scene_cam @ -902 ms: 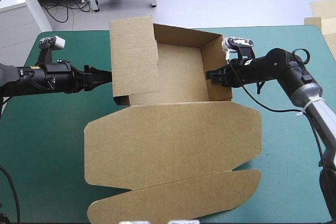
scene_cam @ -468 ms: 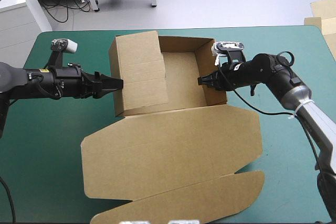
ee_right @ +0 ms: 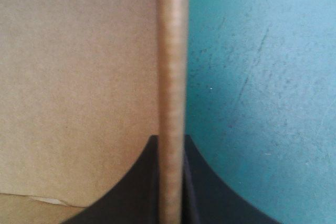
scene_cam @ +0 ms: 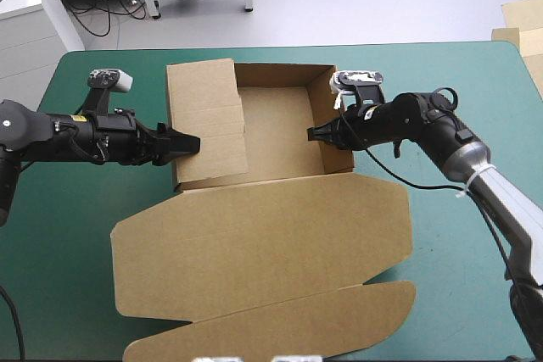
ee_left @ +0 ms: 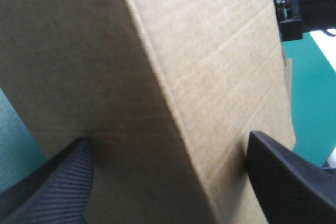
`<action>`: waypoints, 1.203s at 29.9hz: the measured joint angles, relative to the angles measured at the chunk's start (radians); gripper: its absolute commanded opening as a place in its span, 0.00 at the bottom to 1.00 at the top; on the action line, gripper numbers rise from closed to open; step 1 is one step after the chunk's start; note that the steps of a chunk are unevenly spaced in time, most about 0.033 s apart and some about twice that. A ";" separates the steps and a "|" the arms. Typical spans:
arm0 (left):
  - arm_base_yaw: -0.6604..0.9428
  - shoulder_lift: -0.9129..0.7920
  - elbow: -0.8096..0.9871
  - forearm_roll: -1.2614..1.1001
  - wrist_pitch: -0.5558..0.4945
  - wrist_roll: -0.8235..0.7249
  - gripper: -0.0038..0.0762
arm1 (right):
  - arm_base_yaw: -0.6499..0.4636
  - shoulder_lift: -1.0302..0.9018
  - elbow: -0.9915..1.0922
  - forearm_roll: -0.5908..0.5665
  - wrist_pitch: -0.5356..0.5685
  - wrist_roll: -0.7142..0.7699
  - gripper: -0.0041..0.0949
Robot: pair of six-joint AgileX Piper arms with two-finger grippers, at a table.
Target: Fold the box
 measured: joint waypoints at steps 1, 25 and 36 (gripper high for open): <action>0.000 0.000 0.000 0.021 0.002 -0.009 0.75 | 0.014 0.000 0.000 -0.011 -0.009 0.010 0.04; -0.004 0.031 0.026 0.414 0.006 -0.311 0.57 | 0.317 0.005 0.000 -0.526 -0.058 0.538 0.04; -0.085 0.044 0.101 0.472 -0.117 -0.373 0.48 | 0.317 0.010 0.000 -0.524 -0.050 0.538 0.04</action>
